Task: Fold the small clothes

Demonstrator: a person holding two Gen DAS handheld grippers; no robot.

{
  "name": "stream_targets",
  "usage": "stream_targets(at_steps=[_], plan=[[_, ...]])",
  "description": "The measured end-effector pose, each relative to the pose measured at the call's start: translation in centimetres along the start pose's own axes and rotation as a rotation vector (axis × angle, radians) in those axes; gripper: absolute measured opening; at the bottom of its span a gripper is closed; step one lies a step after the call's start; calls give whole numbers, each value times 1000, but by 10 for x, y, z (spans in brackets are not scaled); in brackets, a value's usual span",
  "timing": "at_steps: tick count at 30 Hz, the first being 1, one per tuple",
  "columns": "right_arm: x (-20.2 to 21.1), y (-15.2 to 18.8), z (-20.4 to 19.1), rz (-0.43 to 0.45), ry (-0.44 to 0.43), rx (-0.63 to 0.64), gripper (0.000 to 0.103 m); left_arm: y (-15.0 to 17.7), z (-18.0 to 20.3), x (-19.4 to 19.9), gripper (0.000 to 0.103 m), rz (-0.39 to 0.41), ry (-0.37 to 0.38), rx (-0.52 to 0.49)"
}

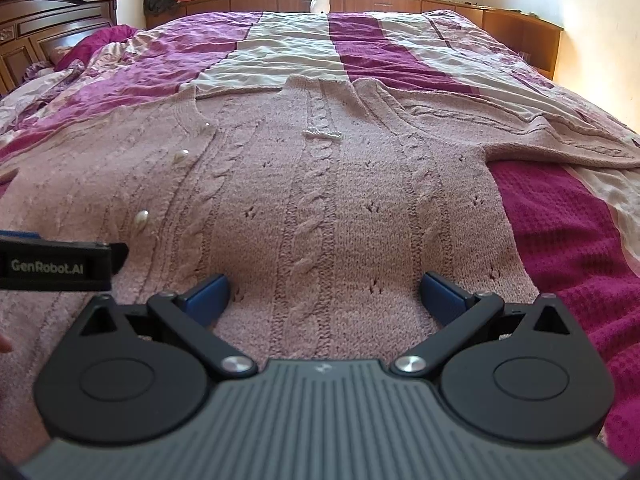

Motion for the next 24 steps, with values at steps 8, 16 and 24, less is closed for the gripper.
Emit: stream_targets(at_steps=[8,16,24], plan=[[-1,-1,-3,-10,9,14,103,-5,1,-2,103,-37,-3,-6],[-2,0,-3,-4,6,10,103,-14,6,-4,103,-115,-46,-4],[-1,-2,-1,-38,-10,13,103,-12,4,-1,103,-114,-50,10]])
Point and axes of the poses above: each gripper's, at about its wrist camera, not at the fingertips, and x roughly against the way its jaws point, z to its right, y to its underside, the point moved 5 cm from there along -x, roughly the way its jaws point, and after that the axes turned 4 degrees about -x, right-handed, at the moved point
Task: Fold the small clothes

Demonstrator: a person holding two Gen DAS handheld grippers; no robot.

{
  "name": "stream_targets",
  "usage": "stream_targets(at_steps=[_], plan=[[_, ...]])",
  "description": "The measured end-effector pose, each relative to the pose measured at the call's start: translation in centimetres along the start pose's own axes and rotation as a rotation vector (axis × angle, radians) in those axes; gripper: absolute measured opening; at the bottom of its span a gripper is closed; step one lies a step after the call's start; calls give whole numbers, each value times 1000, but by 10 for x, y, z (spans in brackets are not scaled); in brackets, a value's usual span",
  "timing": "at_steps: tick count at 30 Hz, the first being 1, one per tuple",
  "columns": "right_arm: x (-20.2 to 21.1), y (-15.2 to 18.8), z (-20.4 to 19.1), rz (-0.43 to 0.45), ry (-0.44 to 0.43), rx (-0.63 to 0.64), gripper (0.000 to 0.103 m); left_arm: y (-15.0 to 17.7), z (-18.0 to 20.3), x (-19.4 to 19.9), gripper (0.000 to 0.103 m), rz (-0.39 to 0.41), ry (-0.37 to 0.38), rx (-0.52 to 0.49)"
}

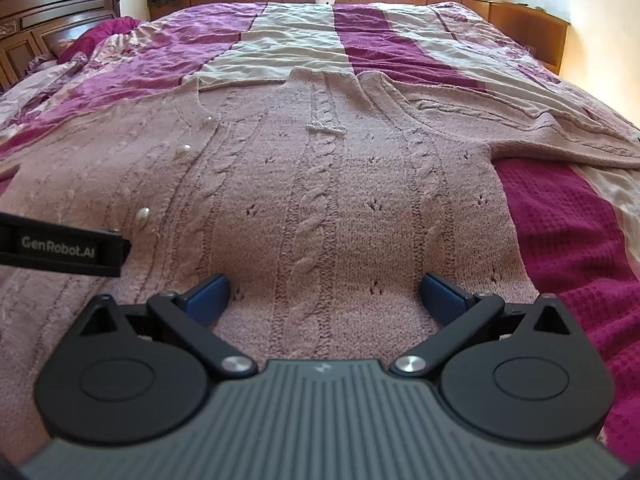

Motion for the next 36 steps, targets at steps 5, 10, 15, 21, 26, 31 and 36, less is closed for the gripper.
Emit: stream_targets(at_steps=[5,10,15,21,26,31,36], plan=[[-2,-10,3,-87,-39,15,103,-7,-5,8,103,-42,-23,7],[2,-26,14,-176,-154,32,103,-24,-9,27,103,-7,-36,-53],[14,-57,59,-137,-225,22,103,-38,-25,33,103,-23,-26,-14],[12,-89,151,-47,-94,-159,103,-38,-51,28,103,-82,-50,92],[0,-93,221,4,23,-326,103,-42,-54,27,103,-88,-43,92],[-15,-87,270,35,115,-430,103,-45,-52,26,103,-90,-44,103],[-31,-88,310,59,114,-538,100,-46,-49,25,103,-89,-47,94]])
Point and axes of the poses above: each gripper's, at about its wrist camera, not at the fingertips, and x roughly against the way its jaws point, z to its right, y to its underside, the point moved 5 cm from there along -x, roughly the way its jaws point, and after that the axes turned 4 degrees about -x, right-handed, at the moved point
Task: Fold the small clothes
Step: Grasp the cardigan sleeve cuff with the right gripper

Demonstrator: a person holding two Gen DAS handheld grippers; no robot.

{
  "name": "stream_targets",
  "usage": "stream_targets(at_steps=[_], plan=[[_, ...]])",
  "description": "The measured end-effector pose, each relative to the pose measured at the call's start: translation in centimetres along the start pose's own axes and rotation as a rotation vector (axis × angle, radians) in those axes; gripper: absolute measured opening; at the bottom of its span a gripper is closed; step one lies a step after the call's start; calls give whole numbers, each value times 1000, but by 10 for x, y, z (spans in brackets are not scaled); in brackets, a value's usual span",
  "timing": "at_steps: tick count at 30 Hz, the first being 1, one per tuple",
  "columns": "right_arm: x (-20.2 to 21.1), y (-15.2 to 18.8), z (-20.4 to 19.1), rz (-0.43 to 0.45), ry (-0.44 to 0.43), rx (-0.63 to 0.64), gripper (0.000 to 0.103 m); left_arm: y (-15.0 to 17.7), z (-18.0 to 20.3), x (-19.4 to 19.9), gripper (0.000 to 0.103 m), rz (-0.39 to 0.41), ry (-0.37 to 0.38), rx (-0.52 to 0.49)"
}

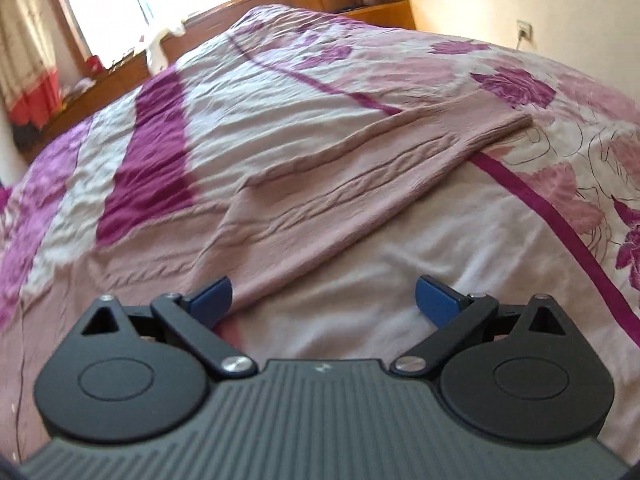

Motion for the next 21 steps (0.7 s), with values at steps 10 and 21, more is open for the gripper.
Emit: stream_targets(at_steps=[10,21], plan=[[-44,-35,7,-4,8,-30,103,4,-4,-6,103,-12,9,0],[-72,-60,-1,38,170,-28,56,6,-23,-8,103,-1,13,35]])
Point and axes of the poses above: each gripper's, at about its wrist camera, not at the fingertips, and x roughly against the way its jaws point, z to its right, y to its underside, the point moved 5 cm from there along -x, roughly the way its jaws point, and after that the axes turned 4 degrees about -x, right-handed, at the moved point
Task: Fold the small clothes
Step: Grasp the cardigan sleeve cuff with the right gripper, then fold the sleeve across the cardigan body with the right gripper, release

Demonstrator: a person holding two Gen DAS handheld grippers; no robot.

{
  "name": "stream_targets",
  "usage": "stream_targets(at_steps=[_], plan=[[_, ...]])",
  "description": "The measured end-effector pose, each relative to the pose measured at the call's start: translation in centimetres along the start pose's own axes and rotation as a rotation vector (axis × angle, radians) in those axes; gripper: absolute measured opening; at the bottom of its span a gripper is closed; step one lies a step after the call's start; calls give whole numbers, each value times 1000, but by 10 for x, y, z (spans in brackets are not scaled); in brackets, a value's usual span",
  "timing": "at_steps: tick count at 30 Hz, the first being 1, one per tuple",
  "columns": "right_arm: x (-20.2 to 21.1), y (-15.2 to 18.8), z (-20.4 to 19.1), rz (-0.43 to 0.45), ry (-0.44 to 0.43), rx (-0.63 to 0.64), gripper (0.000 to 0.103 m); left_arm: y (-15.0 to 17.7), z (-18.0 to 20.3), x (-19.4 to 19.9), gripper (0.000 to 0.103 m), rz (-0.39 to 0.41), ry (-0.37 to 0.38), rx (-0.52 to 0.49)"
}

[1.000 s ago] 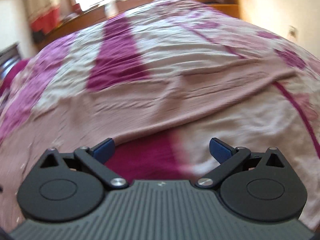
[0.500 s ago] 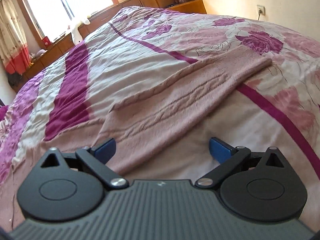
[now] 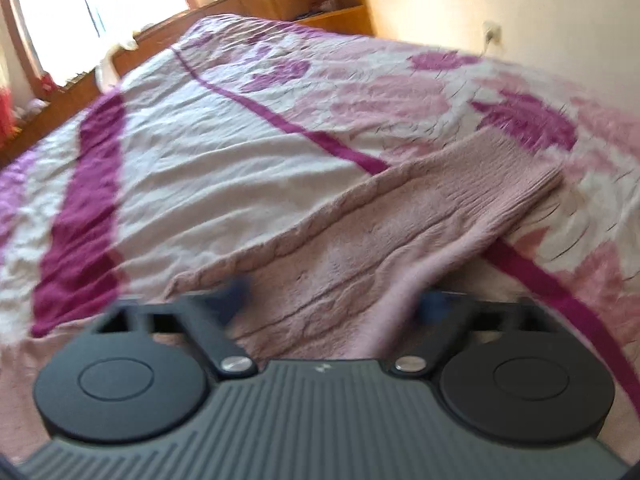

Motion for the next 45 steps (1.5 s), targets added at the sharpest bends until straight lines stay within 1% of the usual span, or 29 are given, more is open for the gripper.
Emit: stream_targets(at_steps=[1,2,3,5,7,9,12,16,19,21,24,27,30,33,36,39,42,45], plan=[[1,-1,-1,9,20,5,46,0,-3,1,103,3,0,4],[3,-1,0,19,7,-3,22,-1,-4,1,103,6,0,6],[6,-2,2,20,-19,-24,16,-1,-6,1,103,9,0,6],[15,-5,6,36,-38,-53,16,-3,-9,1,103,14,-6,4],[27,-6,9,63,-40,-41,15,-3,-11,1,103,14,-14,3],[38,-7,13,69,-49,-37,15,-3,-13,1,103,11,-19,9],[54,-7,14,53,-83,-41,15,1,-13,2,103,9,0,15],[76,-8,6,55,-125,-39,15,5,-11,1,103,-4,15,15],[89,-10,-5,54,-160,-40,15,8,-10,3,103,-1,51,21],[96,-11,-16,41,-177,-41,15,9,-11,3,103,1,62,14],[108,-12,-35,55,-205,-27,15,8,-10,2,103,-5,55,-20],[120,-11,-53,52,-270,-76,15,5,-12,4,103,6,53,-34],[131,-9,-74,61,-312,-94,15,2,-15,8,103,30,60,-33],[145,-5,-100,83,-354,-68,15,-1,-18,13,103,51,62,-41],[155,1,-127,105,-377,-25,15,-4,-24,18,103,78,53,-47],[162,11,-152,119,-395,13,15,-6,-31,22,103,94,41,-23],[166,23,-176,137,-413,49,15,-6,-41,24,103,91,43,21],[166,39,-204,134,-447,61,15,-4,-51,28,103,91,36,44]])
Point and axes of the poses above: each gripper's, at about its wrist camera, not at the fingertips, and x roughly against the way its jaws point, z to its right, y to its underside, the point moved 5 cm from there along -x, roughly the way its jaws point, and after that the axes turned 4 degrees about -x, right-handed, at the moved point
